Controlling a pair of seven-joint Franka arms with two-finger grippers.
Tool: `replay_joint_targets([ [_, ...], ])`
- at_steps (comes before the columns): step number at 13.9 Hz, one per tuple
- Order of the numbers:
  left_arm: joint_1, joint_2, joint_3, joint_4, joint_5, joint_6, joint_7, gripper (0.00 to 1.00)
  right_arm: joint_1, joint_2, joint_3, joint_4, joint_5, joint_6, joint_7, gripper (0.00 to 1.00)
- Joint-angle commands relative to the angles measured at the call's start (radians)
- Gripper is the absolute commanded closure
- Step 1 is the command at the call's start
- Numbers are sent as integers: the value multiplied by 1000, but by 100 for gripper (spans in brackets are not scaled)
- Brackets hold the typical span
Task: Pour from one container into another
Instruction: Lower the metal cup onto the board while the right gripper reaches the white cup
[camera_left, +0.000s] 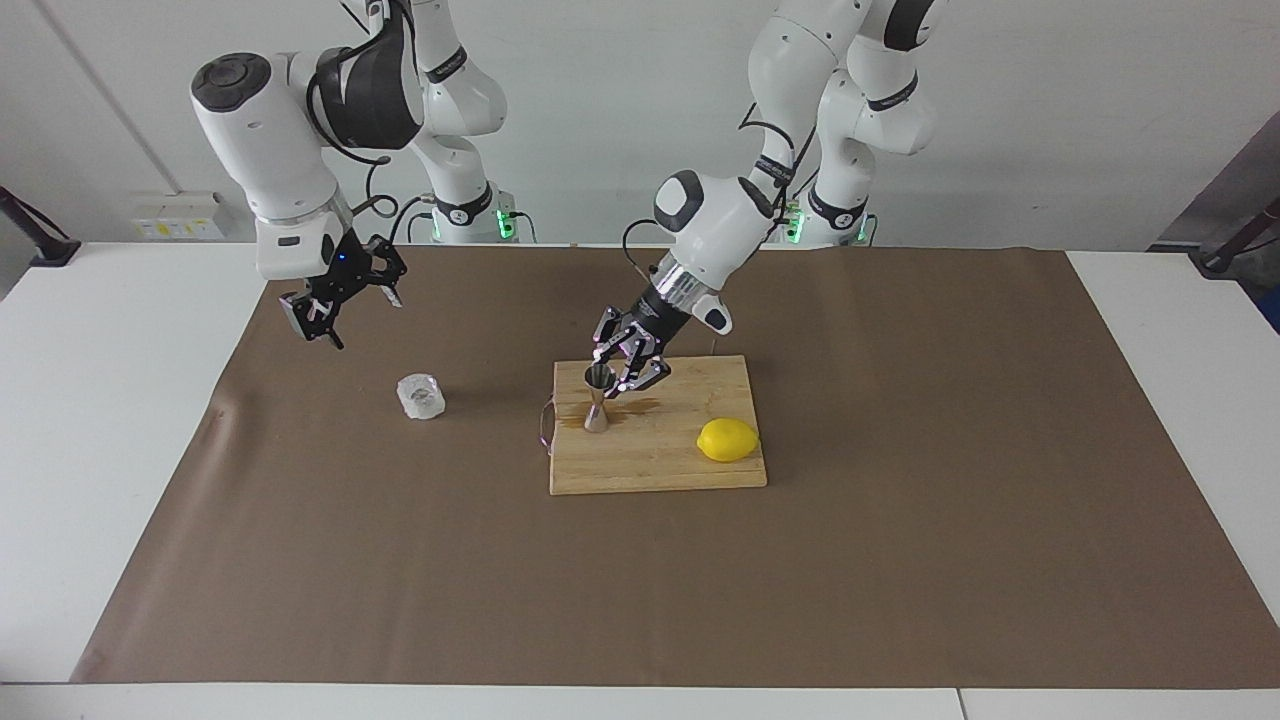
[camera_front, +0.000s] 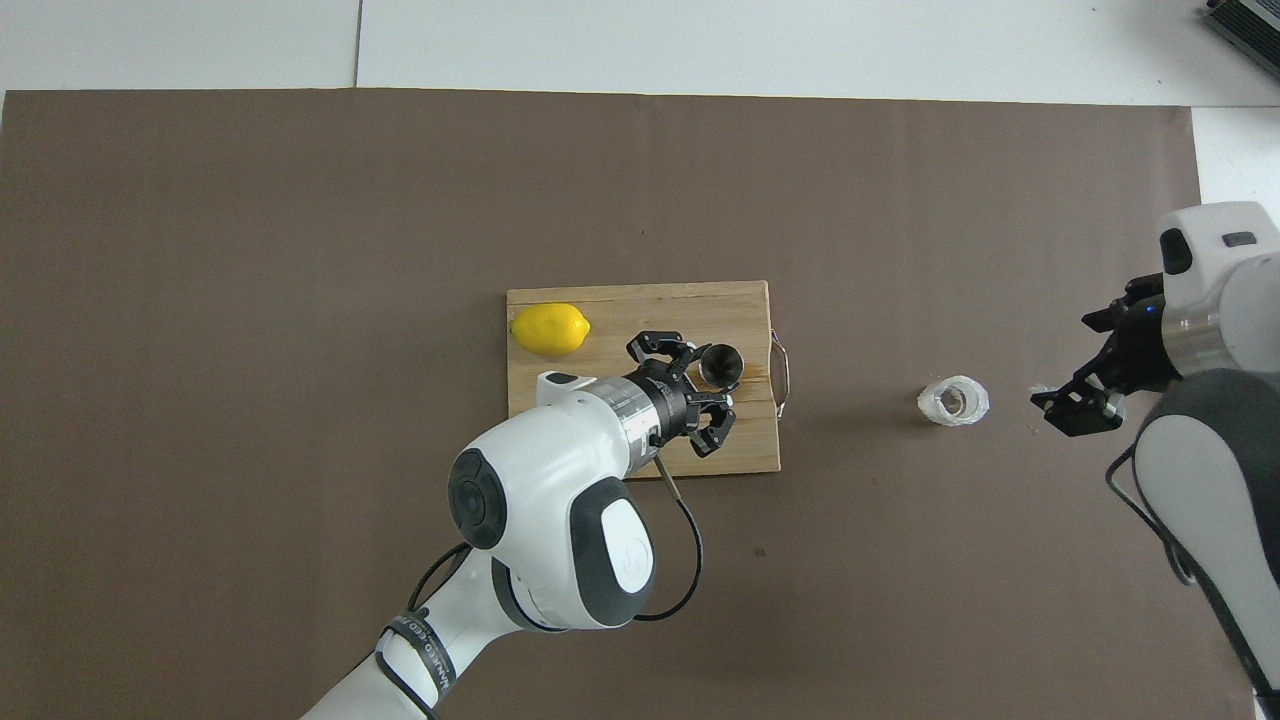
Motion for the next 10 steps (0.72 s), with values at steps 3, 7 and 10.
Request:
replay_joint_targets([
  [3, -19, 5, 14, 11, -10, 3, 68, 0, -43, 13, 6, -100, 106, 111, -272, 0],
  [7, -18, -22, 17, 19, 48, -35, 86, 0, -97, 10, 6, -167, 184, 143, -366, 0],
  [10, 2, -79, 29, 20, 121, -110, 95, 0, -134, 31, 5, -229, 288, 224, -577, 0],
])
